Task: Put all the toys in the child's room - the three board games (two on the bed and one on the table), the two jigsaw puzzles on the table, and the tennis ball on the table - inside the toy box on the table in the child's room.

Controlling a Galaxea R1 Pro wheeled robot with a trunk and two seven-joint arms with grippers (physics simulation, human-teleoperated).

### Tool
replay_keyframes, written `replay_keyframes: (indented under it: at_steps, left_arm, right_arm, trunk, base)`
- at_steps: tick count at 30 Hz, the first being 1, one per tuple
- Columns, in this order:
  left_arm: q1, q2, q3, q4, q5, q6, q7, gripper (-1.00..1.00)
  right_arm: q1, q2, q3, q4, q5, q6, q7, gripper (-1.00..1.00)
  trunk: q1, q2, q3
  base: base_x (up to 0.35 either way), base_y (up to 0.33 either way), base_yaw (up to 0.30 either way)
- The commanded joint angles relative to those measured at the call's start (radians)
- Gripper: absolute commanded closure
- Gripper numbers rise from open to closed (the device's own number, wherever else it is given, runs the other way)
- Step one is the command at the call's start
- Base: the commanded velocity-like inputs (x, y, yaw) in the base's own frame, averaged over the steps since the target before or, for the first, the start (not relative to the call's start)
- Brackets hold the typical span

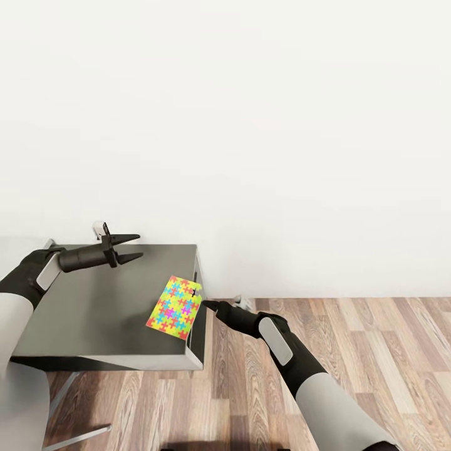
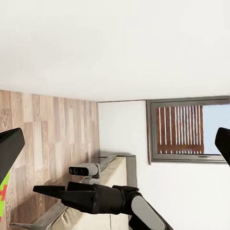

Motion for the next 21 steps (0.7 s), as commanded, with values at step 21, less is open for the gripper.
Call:
replay_keyframes:
  at_steps: [21]
  left_arm:
    - [-0.001,0.001,-0.006,0.001,0.005,0.006,-0.004,-1.0]
  right_arm:
    - [0.0,0.0,0.0,0.0,0.0,0.001,-0.005,-1.0]
  trunk:
    - [0.001,-0.002,-0.002]
  base:
    - [0.012,0.002,0.0]
